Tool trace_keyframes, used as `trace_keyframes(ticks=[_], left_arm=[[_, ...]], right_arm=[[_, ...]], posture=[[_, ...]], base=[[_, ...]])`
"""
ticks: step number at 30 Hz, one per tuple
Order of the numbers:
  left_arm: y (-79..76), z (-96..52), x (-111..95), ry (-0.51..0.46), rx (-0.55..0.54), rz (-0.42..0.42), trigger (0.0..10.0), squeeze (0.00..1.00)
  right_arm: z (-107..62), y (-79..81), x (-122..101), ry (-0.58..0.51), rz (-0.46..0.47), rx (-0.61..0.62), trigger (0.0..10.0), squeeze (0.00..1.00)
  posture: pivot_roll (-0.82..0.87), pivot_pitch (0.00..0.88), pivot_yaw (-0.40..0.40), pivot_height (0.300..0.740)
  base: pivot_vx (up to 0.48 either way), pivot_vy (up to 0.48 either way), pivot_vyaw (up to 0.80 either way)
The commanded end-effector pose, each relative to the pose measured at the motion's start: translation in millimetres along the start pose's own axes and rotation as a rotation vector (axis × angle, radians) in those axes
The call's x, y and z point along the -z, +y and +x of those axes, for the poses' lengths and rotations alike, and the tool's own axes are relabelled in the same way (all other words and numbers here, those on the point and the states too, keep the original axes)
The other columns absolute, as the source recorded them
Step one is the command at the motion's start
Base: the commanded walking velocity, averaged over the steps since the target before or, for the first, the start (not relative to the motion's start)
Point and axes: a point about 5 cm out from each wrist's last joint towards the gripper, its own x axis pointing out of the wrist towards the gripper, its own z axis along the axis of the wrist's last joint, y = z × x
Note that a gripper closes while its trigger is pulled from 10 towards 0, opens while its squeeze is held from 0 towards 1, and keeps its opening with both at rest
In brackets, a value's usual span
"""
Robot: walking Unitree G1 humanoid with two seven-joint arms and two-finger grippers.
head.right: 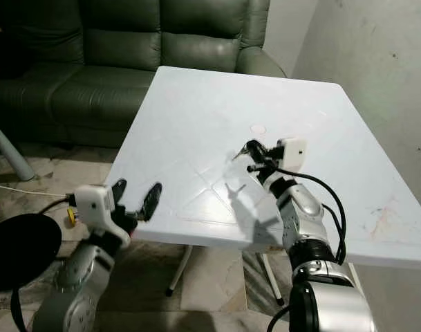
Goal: Hang keys on a hook
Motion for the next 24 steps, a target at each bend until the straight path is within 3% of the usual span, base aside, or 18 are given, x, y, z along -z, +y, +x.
trace_keyframes(ticks=[1,7,11,12,13,14,15,20,24], left_arm=[[6.6,7.5,-5,-0.016,-0.032,-0.018,10.0,0.00],[29.1,30.8,-30,-0.071,-0.073,-0.038,10.0,0.00],[36.0,35.1,-37,-0.081,-0.083,-0.028,10.0,0.00],[40.6,37.0,-41,-0.090,-0.088,-0.018,10.0,0.00],[44.8,38.3,-45,-0.097,-0.094,-0.006,10.0,0.00],[46.7,38.7,-47,-0.100,-0.097,0.000,10.0,0.00],[49.7,38.7,-50,-0.111,-0.104,0.019,10.0,0.00],[52.8,37.0,-55,-0.128,-0.105,0.014,10.0,0.00],[52.8,31.8,-60,-0.144,-0.088,0.008,10.0,0.00]], right_arm=[[4.0,-2.4,-16,-0.058,-0.005,0.025,0.0,0.00],[5.8,1.6,-46,-0.178,-0.081,0.041,0.0,0.00],[5.1,2.2,-54,-0.197,-0.102,0.052,0.0,0.00],[3.7,2.6,-57,-0.201,-0.117,0.056,2.0,0.00],[1.8,2.5,-58,-0.198,-0.134,0.063,8.9,0.00],[0.7,2.1,-58,-0.191,-0.139,0.072,8.9,0.00],[-1.7,1.3,-60,-0.191,-0.138,0.089,10.0,0.00],[-7.6,3.5,-61,-0.198,-0.146,0.103,10.0,0.00],[-20.5,9.8,-54,-0.138,-0.229,0.157,10.0,0.00]], posture=[[0.08,0.000,-0.089,0.732],[0.06,0.000,-0.085,0.732],[0.06,0.000,-0.085,0.732],[0.04,0.000,-0.077,0.732],[0.04,0.000,-0.075,0.732],[0.04,0.000,-0.074,0.732],[0.04,0.000,-0.073,0.732],[0.03,0.000,-0.069,0.732],[0.02,0.000,-0.063,0.732]], base=[[0.000,0.000,0.00],[0.000,0.000,0.00],[0.000,0.000,0.00],[0.000,0.000,0.00],[0.000,0.000,0.00],[0.000,0.000,0.00],[0.000,0.000,0.00],[0.000,0.000,0.00],[0.000,0.000,0.00]])
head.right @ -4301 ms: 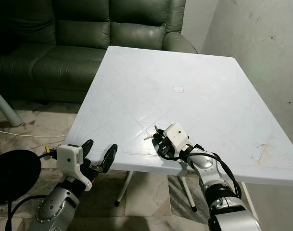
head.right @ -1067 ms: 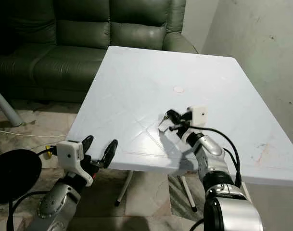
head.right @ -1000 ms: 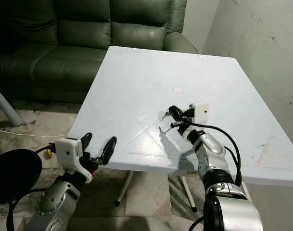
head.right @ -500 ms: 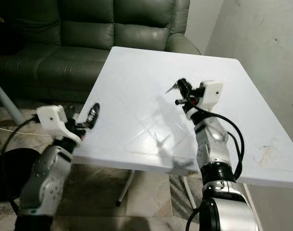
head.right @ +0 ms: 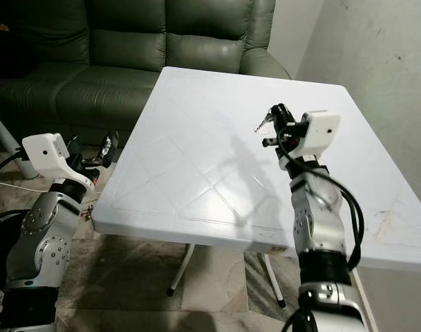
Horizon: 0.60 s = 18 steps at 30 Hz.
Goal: Hang keys on a hook
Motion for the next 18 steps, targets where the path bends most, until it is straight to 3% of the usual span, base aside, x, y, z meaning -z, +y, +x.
trace_keyframes(ticks=[1,6,9,12,18], left_arm=[[-1.9,-2.0,-5,-0.013,0.026,0.002,10.0,0.00],[-1.5,-8.0,-2,0.002,0.031,0.019,10.0,0.00],[-0.1,-13.4,0,0.003,0.031,0.016,10.0,0.00],[0.8,-17.1,2,0.004,0.030,0.016,10.0,0.00],[2.4,-24.1,10,0.018,0.013,0.013,10.0,0.00]], right_arm=[[-2.8,0.2,-3,0.020,-0.049,0.018,10.0,0.00],[-16.0,-1.5,-4,0.068,-0.092,0.082,10.0,0.00],[-24.1,-2.2,-6,0.064,-0.072,0.120,10.0,0.00],[-30.1,2.7,-8,0.049,-0.125,0.106,10.0,0.00],[-42.8,11.1,1,0.080,-0.124,0.092,10.0,0.00]], posture=[[0.02,0.000,-0.063,0.732],[0.01,0.000,-0.058,0.732],[0.01,0.000,-0.055,0.732],[0.01,0.000,-0.055,0.732],[0.00,0.000,-0.053,0.732]], base=[[0.000,0.000,0.00],[0.000,0.000,0.00],[0.000,0.000,0.00],[0.000,0.000,0.00],[0.000,0.000,0.00]])
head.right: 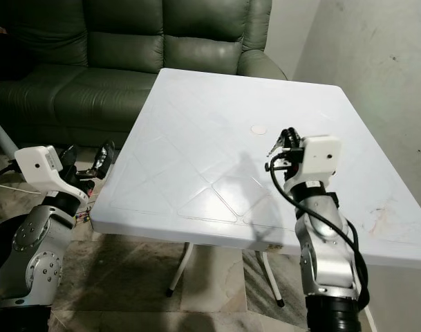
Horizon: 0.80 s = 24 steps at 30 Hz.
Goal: Hang keys on a hook
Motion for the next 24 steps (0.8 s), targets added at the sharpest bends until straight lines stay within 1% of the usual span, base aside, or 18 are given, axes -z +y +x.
trace_keyframes(ticks=[1,5,12,17,20,24], left_arm=[[-2.2,-5.1,4,0.002,0.003,0.009,10.0,0.00],[-1.8,-9.1,13,0.022,0.006,0.025,10.0,0.00],[-1.6,-10.1,18,0.026,-0.001,0.009,10.0,0.00],[-2.0,-5.0,14,0.010,0.005,0.013,10.0,0.00],[-0.2,4.9,7,-0.008,0.007,0.026,10.0,0.00],[0.4,8.8,5,-0.012,0.014,0.039,10.0,0.00]], right_arm=[[-7.1,3.6,3,0.000,0.000,-0.003,10.0,0.00],[-11.2,7.5,12,0.025,0.004,-0.003,10.0,0.00],[-11.8,13.6,18,0.055,0.014,-0.008,10.0,0.00],[-7.8,15.0,18,0.062,0.016,-0.006,10.0,0.00],[-2.7,14.2,17,0.056,0.010,-0.006,10.0,0.00],[0.5,14.8,16,0.055,0.008,-0.007,10.0,0.00]], posture=[[0.00,0.000,-0.053,0.732],[0.01,0.000,-0.054,0.732],[0.01,0.000,-0.056,0.732],[0.01,0.000,-0.054,0.732],[0.01,0.000,-0.053,0.732],[0.01,0.000,-0.051,0.732]], base=[[0.000,0.000,0.00],[0.000,0.000,0.00],[0.000,0.000,0.00],[0.000,0.000,-0.66],[0.000,0.000,-0.73],[0.000,0.000,-0.73]])
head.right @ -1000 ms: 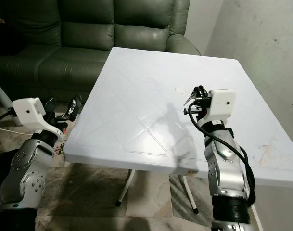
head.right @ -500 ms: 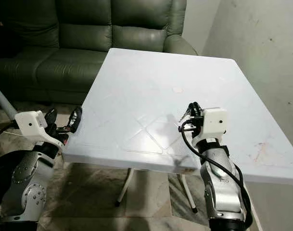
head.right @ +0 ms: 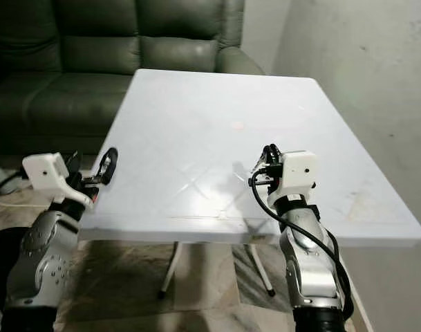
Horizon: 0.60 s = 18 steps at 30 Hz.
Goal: Hang keys on a hook
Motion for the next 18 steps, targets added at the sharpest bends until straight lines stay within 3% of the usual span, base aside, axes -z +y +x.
trace_keyframes(ticks=[1,18], left_arm=[[1.7,1.3,2.0,0.015,0.013,0.020,10.0,0.00],[-0.4,2.3,8.6,0.037,0.000,0.005,10.0,0.00]], right_arm=[[4.1,-2.2,-3.7,-0.010,-0.010,0.012,10.0,0.00],[9.1,5.8,-1.9,-0.005,-0.014,-0.024,10.0,0.00]], posture=[[0.01,0.000,-0.051,0.732],[0.03,0.000,-0.065,0.732]], base=[[0.000,0.000,-0.73],[0.000,0.015,-0.73]])
